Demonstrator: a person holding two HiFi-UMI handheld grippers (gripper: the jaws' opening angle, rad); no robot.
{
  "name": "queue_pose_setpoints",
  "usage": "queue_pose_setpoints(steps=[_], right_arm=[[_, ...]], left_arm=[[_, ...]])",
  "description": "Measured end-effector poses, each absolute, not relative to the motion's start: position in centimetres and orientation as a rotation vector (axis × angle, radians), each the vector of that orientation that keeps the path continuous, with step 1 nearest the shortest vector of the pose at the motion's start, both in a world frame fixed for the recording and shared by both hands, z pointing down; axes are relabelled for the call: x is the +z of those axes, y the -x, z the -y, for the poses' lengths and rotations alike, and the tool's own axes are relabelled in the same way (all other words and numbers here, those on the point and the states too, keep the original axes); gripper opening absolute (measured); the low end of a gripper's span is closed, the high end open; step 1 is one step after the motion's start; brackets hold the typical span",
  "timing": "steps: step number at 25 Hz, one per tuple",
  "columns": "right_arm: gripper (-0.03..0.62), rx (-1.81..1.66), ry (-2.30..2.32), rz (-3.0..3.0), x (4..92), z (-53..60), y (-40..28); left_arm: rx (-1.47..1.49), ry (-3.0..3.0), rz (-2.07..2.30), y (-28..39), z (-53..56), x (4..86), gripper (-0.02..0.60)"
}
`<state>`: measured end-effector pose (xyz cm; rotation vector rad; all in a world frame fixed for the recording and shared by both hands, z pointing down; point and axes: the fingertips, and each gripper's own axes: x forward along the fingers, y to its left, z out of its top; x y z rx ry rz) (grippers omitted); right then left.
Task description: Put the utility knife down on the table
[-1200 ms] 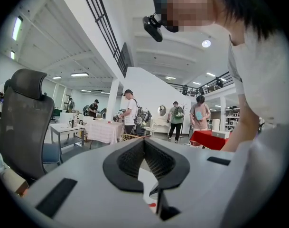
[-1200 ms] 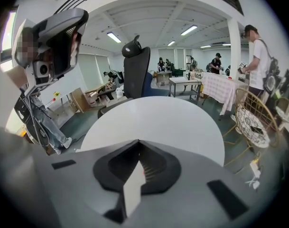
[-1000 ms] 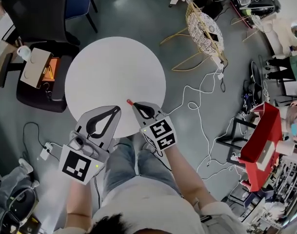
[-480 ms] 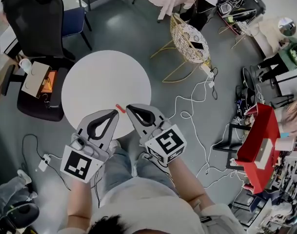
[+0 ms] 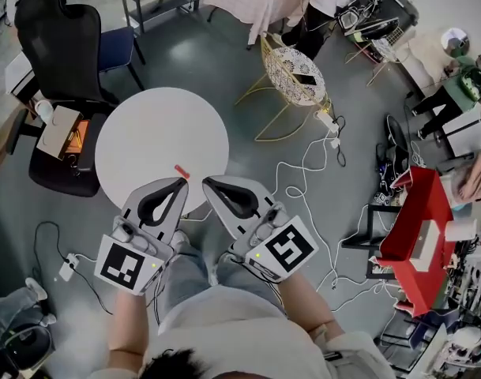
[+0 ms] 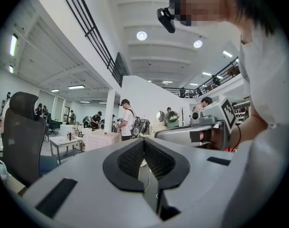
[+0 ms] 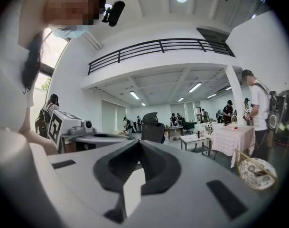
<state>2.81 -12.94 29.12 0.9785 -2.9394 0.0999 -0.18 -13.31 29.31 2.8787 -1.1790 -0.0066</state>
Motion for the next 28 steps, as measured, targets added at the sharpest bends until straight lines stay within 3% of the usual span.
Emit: queue_pose_setpoints(steps=[28], right_arm=[[0.008,0.003,-0.844,3.055,26.1,5.7,-5.4]], left_arm=[[-0.027,-2.905,1.275,-3.5,6.4,26.8,0.009]])
